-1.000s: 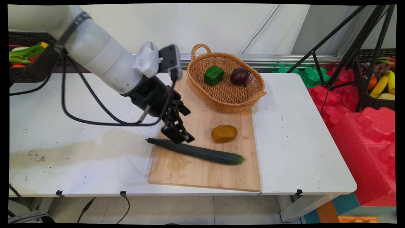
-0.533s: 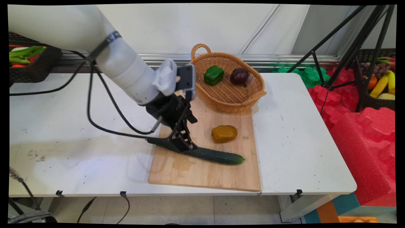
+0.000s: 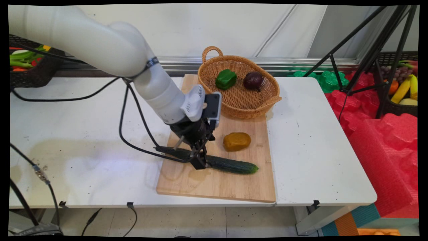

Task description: Pick up the cucumber from the cutting board, then place the picked object in the vegetable basket

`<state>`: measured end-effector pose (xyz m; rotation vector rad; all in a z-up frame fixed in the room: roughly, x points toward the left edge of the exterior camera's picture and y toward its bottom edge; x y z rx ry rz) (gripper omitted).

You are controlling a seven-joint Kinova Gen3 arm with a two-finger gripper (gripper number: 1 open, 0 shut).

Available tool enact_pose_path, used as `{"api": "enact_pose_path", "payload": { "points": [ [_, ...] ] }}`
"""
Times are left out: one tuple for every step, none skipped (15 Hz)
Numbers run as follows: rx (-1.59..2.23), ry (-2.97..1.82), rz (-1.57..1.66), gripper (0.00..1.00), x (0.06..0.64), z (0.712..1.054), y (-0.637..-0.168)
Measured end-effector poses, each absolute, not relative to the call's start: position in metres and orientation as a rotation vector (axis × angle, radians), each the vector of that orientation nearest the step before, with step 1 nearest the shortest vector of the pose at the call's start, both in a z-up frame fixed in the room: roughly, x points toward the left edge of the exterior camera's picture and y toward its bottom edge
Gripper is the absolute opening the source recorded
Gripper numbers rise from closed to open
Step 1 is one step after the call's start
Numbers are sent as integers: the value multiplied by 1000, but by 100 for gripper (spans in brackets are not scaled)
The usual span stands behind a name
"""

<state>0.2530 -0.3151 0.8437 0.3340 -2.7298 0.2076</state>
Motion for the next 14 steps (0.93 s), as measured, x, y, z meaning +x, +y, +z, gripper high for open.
{"api": "enact_pose_path", "payload": {
  "points": [
    [315, -2740, 203, 100, 250, 837, -318],
    [296, -2748, 197, 100, 247, 831, -320],
    [280, -2756, 193, 100, 244, 826, -321],
    [270, -2760, 189, 100, 243, 823, -322],
    [256, -2765, 185, 100, 241, 819, -323],
    [243, -2770, 180, 100, 239, 816, -324],
    [229, -2776, 177, 100, 237, 812, -324],
    [218, -2780, 175, 0, 236, 809, -324],
    [211, -2782, 174, 0, 236, 808, -324],
    [200, -2785, 174, 0, 235, 806, -324],
    [193, -2787, 175, 0, 235, 806, -324],
    [181, -2789, 177, 0, 235, 805, -323],
    [173, -2790, 179, 0, 235, 805, -322],
    [160, -2791, 183, 0, 235, 806, -321]
  ]
}}
